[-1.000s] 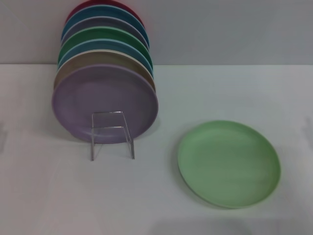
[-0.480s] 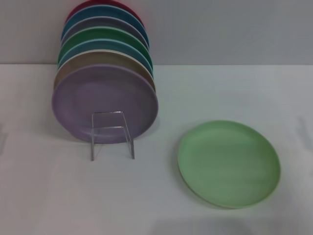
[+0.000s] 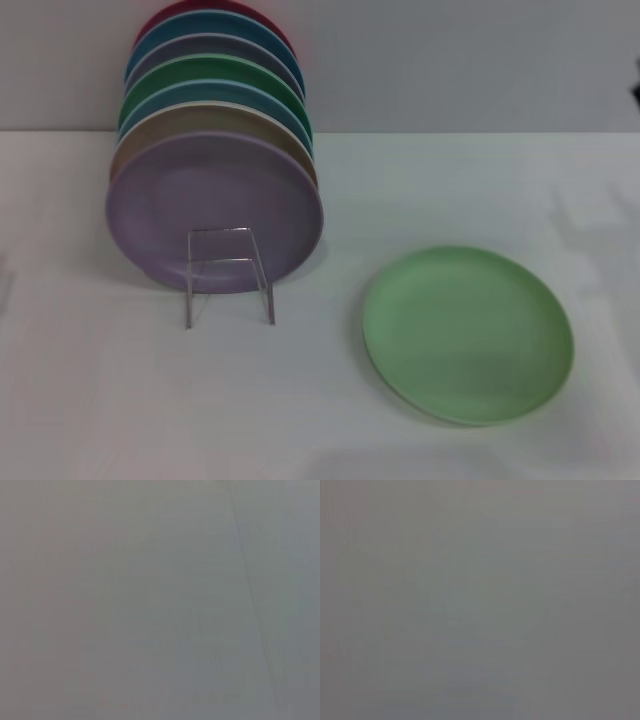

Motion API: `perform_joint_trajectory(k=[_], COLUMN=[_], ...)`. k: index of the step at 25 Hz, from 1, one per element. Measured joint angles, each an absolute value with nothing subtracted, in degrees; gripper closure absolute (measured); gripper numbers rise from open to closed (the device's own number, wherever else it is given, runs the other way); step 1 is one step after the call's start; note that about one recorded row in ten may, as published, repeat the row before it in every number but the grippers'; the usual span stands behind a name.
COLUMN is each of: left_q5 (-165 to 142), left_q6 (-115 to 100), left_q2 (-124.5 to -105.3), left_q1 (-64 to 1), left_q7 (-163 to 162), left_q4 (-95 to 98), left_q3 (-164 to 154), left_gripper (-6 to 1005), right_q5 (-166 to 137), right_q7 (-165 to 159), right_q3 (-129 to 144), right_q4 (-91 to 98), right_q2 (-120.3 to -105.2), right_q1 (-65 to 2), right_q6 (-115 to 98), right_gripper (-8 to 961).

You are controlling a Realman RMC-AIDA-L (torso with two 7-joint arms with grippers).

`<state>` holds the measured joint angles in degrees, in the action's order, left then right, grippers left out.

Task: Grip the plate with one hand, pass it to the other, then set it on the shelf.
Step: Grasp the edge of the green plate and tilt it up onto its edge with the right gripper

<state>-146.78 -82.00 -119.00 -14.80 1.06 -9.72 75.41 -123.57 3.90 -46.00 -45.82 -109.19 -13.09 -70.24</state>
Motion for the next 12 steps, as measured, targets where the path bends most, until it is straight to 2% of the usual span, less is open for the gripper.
perform_joint_trajectory(k=[2, 3, 5, 7, 8, 9, 12], left_q5=[-146.79, -146.78, -146.82, -146.86, -146.85, -146.87, -146.83], left_q6=[-81.95, -81.95, -81.95, -81.96, -81.97, -81.97, -81.96], left_q2=[-119.00, -119.00, -119.00, -119.00, -119.00, -119.00, -119.00], left_q1=[-14.86, -14.88, -14.90, -14.90, -14.82, -14.81, -14.78], left_q7=[1.05, 1.05, 1.05, 1.02, 0.97, 0.97, 0.96], left_q4=[-9.75, -9.75, -9.76, -9.76, -9.76, -9.76, -9.76], left_q3=[75.37, 75.36, 75.33, 75.32, 75.32, 75.32, 75.32], left_gripper=[214, 214, 215, 216, 217, 217, 219], right_q5=[-125.06, -128.31, -130.43, -135.01, -139.44, -139.44, -143.88], right_q7=[4.31, 4.44, 4.44, 4.44, 4.50, 4.50, 4.68], right_q3=[-49.48, -55.44, -59.25, -66.26, -74.30, -74.30, -84.54], right_q4=[-54.86, -63.66, -68.29, -76.10, -84.29, -84.29, -93.28], right_q2=[-106.01, -104.60, -104.66, -105.78, -108.33, -108.33, -113.34], right_q1=[-12.10, -10.73, -9.74, -8.30, -7.42, -7.42, -7.86], right_q6=[-57.60, -43.48, -35.44, -19.11, -1.02, -1.02, 20.71], right_gripper=[134, 134, 134, 134, 134, 134, 134])
